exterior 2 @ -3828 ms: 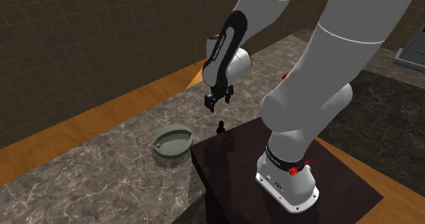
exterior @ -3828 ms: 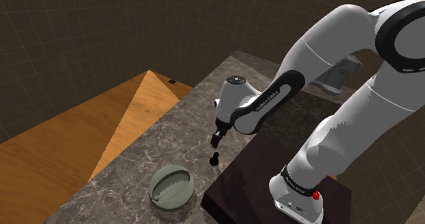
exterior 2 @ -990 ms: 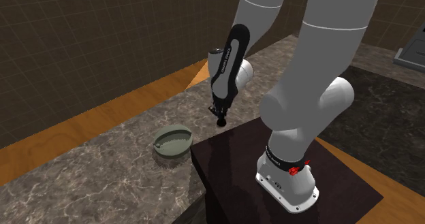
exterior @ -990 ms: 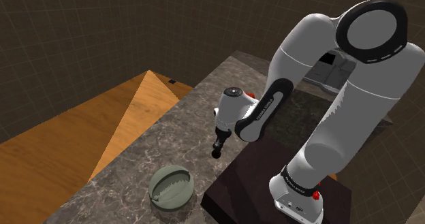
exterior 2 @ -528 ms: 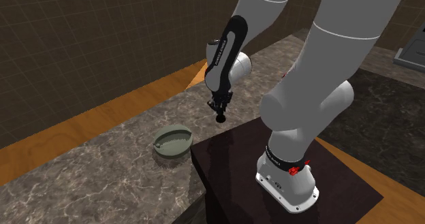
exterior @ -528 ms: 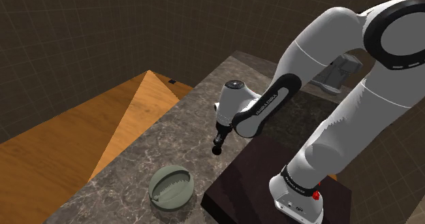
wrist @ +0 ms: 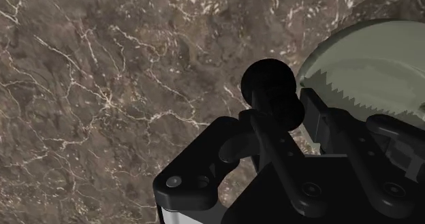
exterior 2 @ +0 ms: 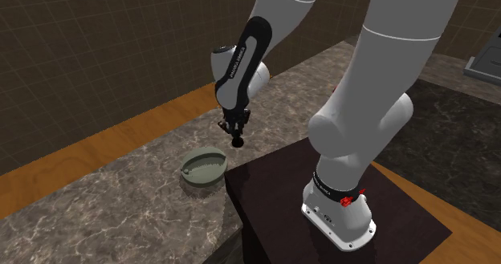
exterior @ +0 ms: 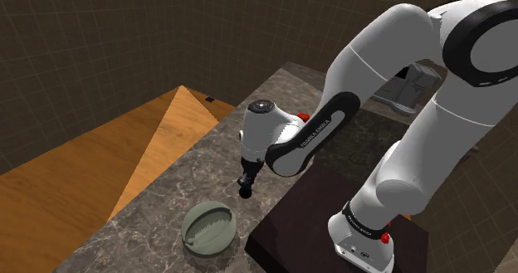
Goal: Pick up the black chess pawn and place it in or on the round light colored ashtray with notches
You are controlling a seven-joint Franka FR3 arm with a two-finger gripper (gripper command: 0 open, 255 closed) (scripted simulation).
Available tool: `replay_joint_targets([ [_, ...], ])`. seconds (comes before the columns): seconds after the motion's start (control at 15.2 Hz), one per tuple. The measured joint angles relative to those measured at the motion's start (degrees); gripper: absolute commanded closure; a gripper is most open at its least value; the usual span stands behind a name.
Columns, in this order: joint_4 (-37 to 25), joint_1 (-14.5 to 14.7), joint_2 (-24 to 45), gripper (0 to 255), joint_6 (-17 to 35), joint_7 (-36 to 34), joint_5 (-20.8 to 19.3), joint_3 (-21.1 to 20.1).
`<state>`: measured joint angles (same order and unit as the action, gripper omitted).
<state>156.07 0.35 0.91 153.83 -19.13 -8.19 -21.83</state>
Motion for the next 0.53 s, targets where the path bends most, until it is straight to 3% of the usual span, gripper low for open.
replay_joint_targets([
  [0.53,-12.7,6.5,7.5,255,-6.9,-13.1,-3.5,-4.2],
])
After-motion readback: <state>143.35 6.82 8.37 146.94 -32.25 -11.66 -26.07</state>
